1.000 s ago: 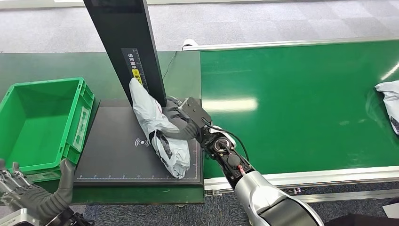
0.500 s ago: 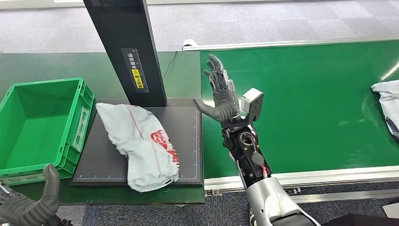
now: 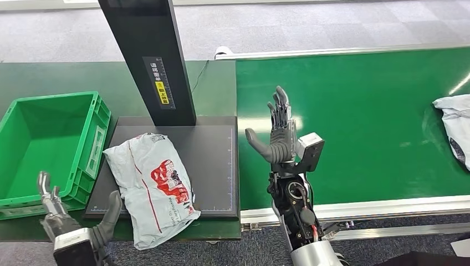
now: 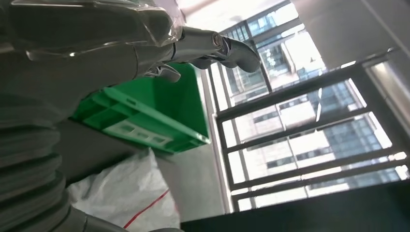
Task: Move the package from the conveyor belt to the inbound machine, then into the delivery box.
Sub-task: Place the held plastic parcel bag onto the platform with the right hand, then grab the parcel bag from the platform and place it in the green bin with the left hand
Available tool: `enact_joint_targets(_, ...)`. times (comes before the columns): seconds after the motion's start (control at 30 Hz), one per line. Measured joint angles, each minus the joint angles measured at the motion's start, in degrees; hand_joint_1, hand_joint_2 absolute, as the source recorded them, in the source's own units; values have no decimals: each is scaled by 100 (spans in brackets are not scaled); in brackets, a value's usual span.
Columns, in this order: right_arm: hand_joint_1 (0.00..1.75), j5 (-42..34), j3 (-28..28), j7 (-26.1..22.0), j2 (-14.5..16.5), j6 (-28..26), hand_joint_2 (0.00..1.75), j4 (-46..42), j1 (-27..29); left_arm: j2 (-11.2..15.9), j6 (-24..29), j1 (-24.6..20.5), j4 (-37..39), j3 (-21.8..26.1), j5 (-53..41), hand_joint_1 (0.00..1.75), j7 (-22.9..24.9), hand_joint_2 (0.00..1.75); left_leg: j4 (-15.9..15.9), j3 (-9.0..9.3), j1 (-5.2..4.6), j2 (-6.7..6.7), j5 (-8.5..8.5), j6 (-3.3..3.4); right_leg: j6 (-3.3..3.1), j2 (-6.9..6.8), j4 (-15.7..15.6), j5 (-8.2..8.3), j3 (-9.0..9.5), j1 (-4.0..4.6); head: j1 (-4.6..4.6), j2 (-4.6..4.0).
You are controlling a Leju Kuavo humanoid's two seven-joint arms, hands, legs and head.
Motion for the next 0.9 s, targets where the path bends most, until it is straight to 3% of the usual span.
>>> enact_joint_targets(0.4, 0, -35, 0, 0, 30, -2, 175, -1, 191, 50, -154, -89, 431, -105, -215, 0, 244, 175, 0, -2, 0, 0, 0, 0, 0, 0, 0, 0, -2, 0, 0, 1)
enact_joint_targets(0.6, 0, 66, 16, 23, 176, -31, 175, -81, 565, 134, -1333, -416, 1316, -340, -1497, 0, 1388, 175, -1, -3, 0, -1, -1, -1, -1, -2, 0, -2, -1, 0, 0, 1)
enact_joint_targets(0.73, 0, 15, 38, 135, 273, 85, 175, -224, 871, 173, -1558, -687, 2147, -401, -1754, 0, 1514, 175, -1, -3, 0, 5, -2, -2, -1, 4, 0, -2, -4, 0, 1, 1)
enact_joint_targets(0.9, 0, -153, 43, 256, 328, 384, 175, -430, 1103, 228, -1795, -874, 2652, -378, -2026, 0, 1571, 175, -1, -3, 0, 3, -2, -2, -1, 2, 0, -2, -1, 0, 0, 0)
